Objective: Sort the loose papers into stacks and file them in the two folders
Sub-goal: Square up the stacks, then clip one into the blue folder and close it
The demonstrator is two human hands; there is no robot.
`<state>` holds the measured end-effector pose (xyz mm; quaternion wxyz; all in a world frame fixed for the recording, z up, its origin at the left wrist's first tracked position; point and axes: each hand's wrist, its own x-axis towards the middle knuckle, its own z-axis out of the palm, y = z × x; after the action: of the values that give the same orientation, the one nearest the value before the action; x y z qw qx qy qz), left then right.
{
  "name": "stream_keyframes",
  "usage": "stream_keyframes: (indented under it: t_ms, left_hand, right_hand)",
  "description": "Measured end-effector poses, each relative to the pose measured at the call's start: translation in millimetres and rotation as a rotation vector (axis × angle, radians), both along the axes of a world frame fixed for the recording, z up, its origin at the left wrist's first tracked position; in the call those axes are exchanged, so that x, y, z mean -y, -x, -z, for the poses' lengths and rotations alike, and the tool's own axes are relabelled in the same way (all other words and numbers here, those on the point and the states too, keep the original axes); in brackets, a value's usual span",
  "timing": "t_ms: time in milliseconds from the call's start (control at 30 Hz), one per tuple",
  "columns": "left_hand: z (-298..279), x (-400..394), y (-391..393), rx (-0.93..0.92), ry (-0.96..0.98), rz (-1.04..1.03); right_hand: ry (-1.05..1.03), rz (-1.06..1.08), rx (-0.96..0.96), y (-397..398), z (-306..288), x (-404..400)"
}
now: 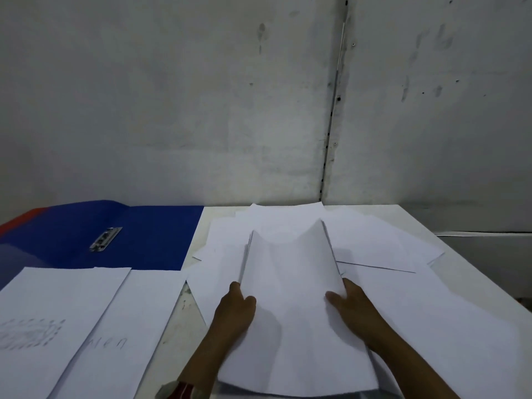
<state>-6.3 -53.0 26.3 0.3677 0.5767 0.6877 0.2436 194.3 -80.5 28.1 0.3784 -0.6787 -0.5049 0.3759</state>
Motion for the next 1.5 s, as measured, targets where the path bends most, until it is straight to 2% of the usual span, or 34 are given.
stream_keyframes:
  t_ms: [133, 200, 300, 367, 600, 733, 967, 1233, 1500]
  left_hand:
    - [0.9, -4.9, 4.3, -0.113, 0.036, 0.082]
    - [-2.0, -5.2, 12.9, -0.202, -0.014, 0.118]
    - [-5.2, -0.7, 38.3, -0.495, -0.17, 0.107]
    - [-4.2, 5.0, 58.5, -0.649, -0.21, 0.071]
    - [-1.7, 29.3, 111.7, -0.9, -0.082, 0.01]
    - [-1.8, 36.2, 122.5, -0.887, 0.032, -0.033]
    - [-0.9, 43.4, 124.1, -0.788, -0.063, -0.047]
    - [7.9, 46.2, 131.3, -0.894, -0.18, -0.006]
    - [-2.3, 40.1, 134.3, -0.956, -0.094, 0.035]
  right_hand:
    - [0.008, 0.002, 0.071, -1.4, 5.5, 0.1]
    - [0.0, 0.003, 0.09, -3.0, 5.4, -0.7]
    - [0.007, 0.01, 0.045, -1.3, 4.8, -0.3]
    - [0.016, 0.027, -0.018, 0.1, 6.1, 0.2]
    - [-0.052, 0.016, -0.026, 12.5, 8.6, 4.3]
    - [-0.059, -0.004, -0.043, 22.6, 8.6, 4.9]
    - [-0.036, 0.023, -0.065, 23.9, 16.5, 11.1]
    - [-0.031, 0.043, -0.114, 24.5, 22.3, 13.9]
    - [-0.019, 0.031, -0.133, 25.4, 22.2, 14.5]
